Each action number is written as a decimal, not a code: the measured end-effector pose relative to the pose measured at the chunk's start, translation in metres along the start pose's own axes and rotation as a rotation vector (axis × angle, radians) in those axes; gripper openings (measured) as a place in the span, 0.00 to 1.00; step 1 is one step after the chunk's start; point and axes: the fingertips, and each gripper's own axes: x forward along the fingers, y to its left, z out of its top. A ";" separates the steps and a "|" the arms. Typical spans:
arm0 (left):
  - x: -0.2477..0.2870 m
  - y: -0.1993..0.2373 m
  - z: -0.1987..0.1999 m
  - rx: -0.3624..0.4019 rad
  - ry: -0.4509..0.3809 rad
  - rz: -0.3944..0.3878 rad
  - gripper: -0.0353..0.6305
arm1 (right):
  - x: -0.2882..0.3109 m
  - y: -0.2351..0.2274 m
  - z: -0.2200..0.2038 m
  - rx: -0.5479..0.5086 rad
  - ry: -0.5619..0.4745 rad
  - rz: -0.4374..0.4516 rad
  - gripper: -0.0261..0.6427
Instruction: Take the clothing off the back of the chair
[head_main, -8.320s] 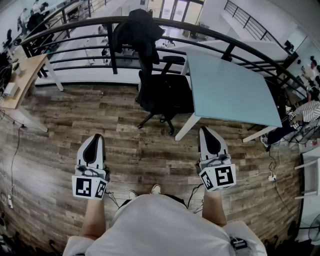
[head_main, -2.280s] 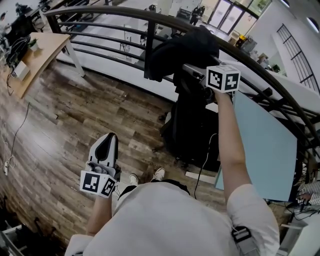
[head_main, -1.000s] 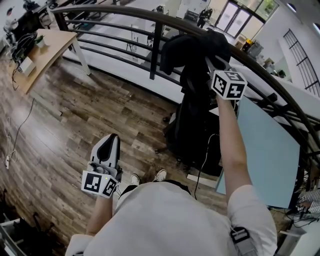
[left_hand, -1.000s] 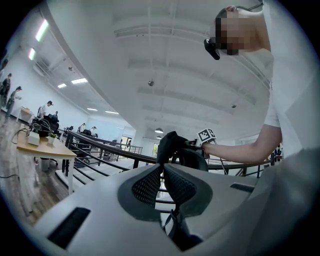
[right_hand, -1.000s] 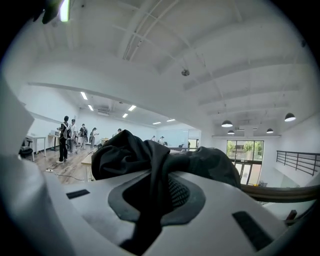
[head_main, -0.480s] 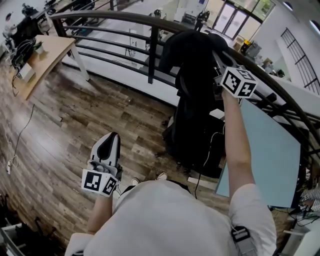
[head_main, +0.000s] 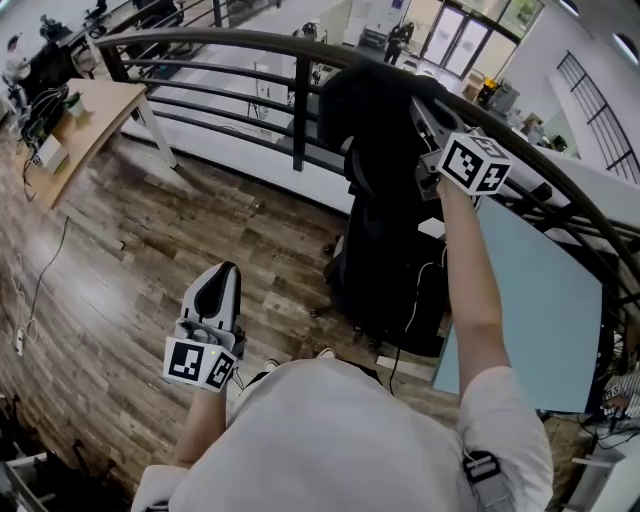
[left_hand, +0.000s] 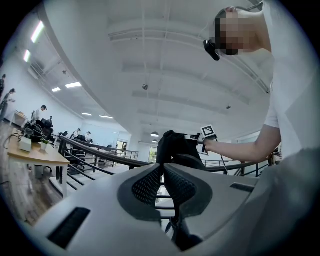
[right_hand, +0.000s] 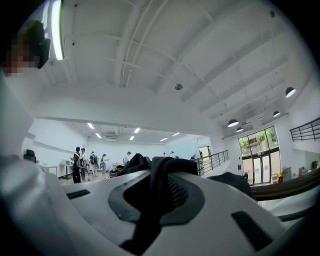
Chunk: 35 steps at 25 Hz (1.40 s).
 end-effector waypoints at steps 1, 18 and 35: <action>0.000 0.000 0.000 0.000 0.001 0.002 0.11 | 0.000 0.002 0.004 0.003 -0.008 0.011 0.10; 0.005 0.003 0.006 0.000 -0.022 -0.008 0.11 | -0.020 0.052 0.104 -0.149 -0.159 0.096 0.10; 0.014 0.001 0.021 0.024 -0.064 -0.052 0.11 | -0.082 0.035 0.101 -0.224 -0.174 -0.056 0.10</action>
